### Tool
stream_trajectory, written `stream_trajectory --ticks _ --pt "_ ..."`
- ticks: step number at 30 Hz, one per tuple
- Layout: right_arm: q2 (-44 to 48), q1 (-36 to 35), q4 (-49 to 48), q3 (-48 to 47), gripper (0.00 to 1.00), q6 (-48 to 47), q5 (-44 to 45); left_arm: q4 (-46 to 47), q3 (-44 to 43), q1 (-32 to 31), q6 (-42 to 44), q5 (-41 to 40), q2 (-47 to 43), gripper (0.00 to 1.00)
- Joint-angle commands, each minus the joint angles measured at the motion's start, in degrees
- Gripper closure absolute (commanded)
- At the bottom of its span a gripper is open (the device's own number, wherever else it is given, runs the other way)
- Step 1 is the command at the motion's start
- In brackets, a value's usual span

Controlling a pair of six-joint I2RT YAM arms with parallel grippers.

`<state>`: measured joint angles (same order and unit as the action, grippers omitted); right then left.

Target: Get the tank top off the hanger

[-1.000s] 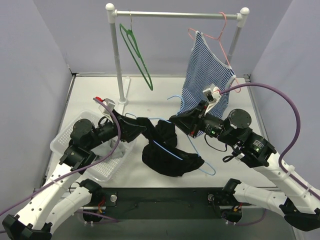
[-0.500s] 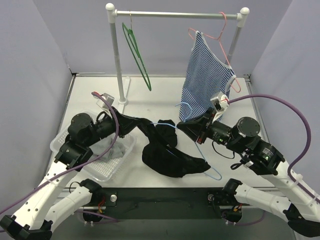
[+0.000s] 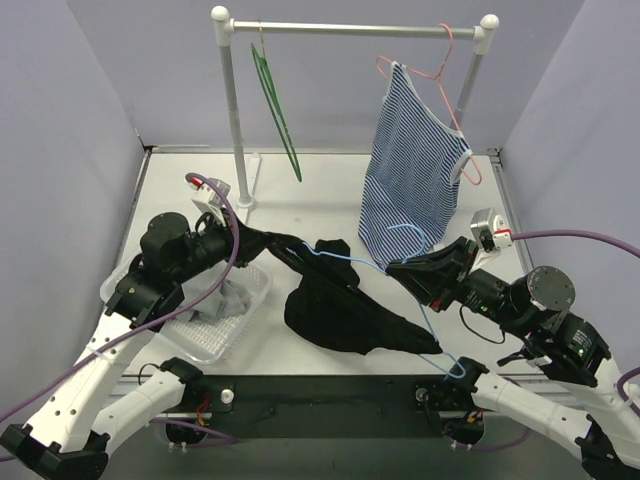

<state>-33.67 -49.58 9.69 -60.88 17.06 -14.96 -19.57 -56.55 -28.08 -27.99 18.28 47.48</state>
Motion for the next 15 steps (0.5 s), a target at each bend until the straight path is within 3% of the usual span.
stream_trajectory --ticks 1,15 --pt "0.71 -0.34 -4.5 0.24 1.0 1.22 -1.47 -2.14 -3.04 1.44 0.3 -2.9 0.5 1.0" --pt "1.68 -0.25 -8.11 0.77 1.0 1.57 -6.66 -3.36 -3.38 3.46 0.21 -0.97 1.73 1.0"
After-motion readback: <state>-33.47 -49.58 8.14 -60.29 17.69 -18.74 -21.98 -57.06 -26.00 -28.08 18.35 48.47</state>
